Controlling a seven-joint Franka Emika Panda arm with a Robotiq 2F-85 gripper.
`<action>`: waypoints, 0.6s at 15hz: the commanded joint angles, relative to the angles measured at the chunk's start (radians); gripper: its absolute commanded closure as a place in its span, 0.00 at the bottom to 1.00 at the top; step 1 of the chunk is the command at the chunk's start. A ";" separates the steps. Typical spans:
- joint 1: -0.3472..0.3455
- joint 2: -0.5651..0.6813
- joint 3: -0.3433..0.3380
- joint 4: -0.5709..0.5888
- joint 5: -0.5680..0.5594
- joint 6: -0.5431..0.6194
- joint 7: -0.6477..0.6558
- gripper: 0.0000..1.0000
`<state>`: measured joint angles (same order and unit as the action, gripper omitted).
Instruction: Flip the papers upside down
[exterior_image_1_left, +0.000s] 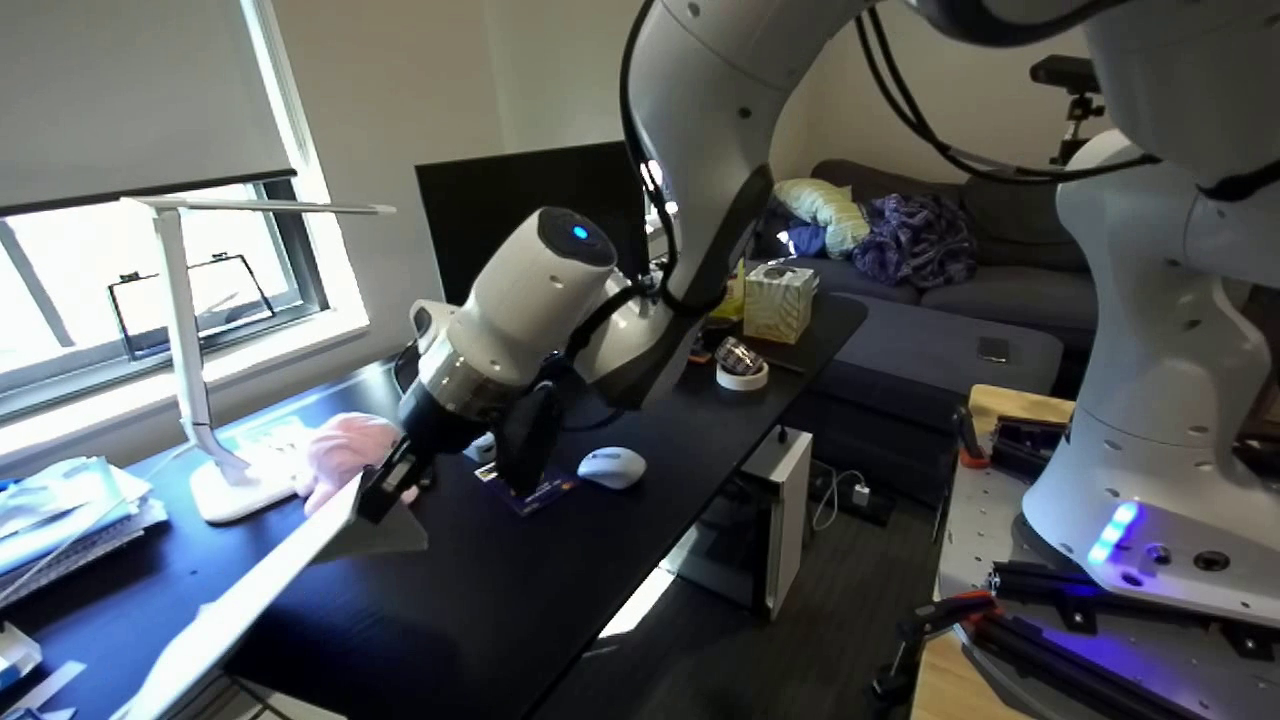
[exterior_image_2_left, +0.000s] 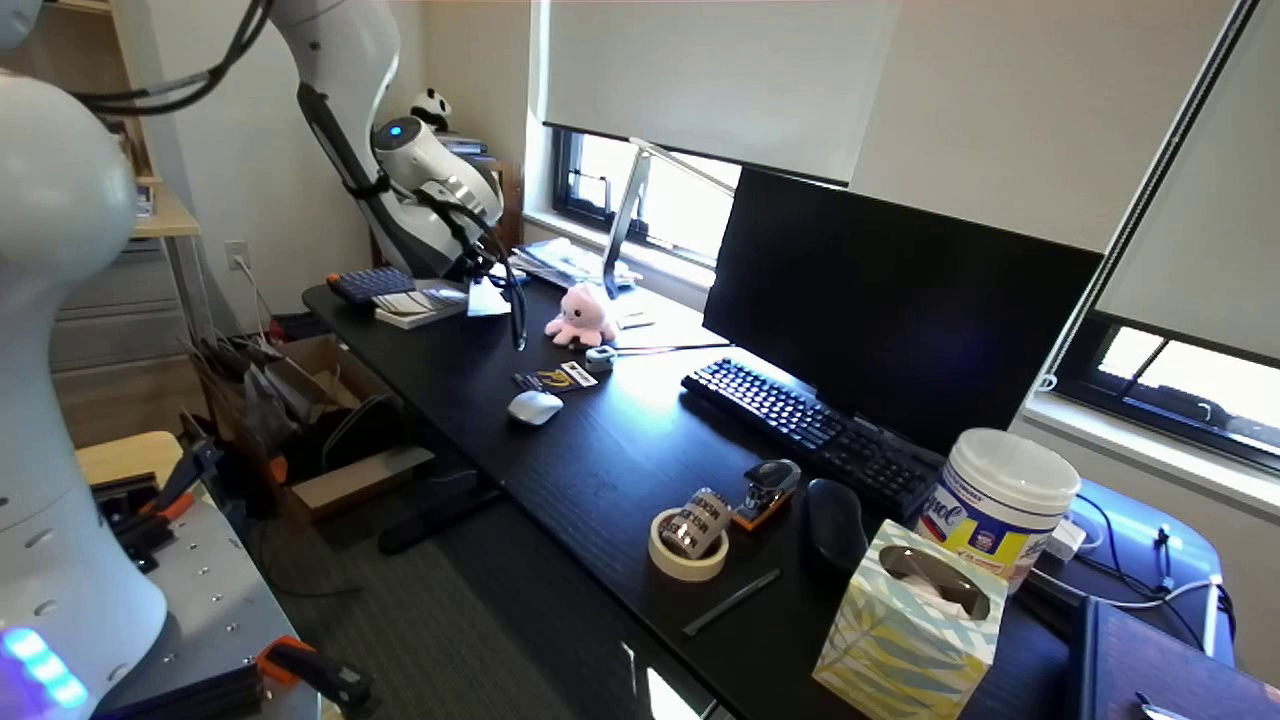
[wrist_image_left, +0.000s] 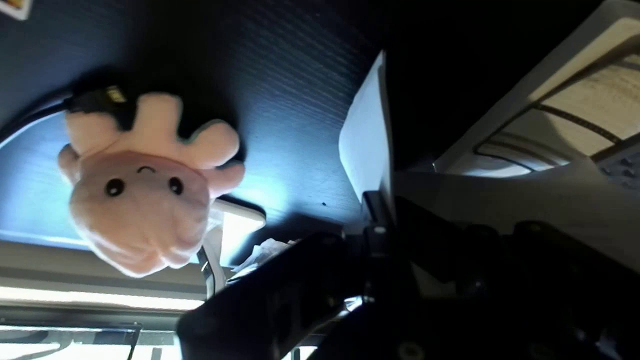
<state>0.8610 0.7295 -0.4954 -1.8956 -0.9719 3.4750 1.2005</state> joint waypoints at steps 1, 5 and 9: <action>-0.200 0.134 0.263 0.215 0.186 -0.015 -0.083 0.96; -0.424 0.304 0.560 0.440 0.240 -0.005 -0.160 0.96; -0.593 0.426 0.780 0.499 0.221 -0.010 -0.179 0.96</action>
<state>0.3605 1.0590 0.1593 -1.4487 -0.7595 3.4515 1.0584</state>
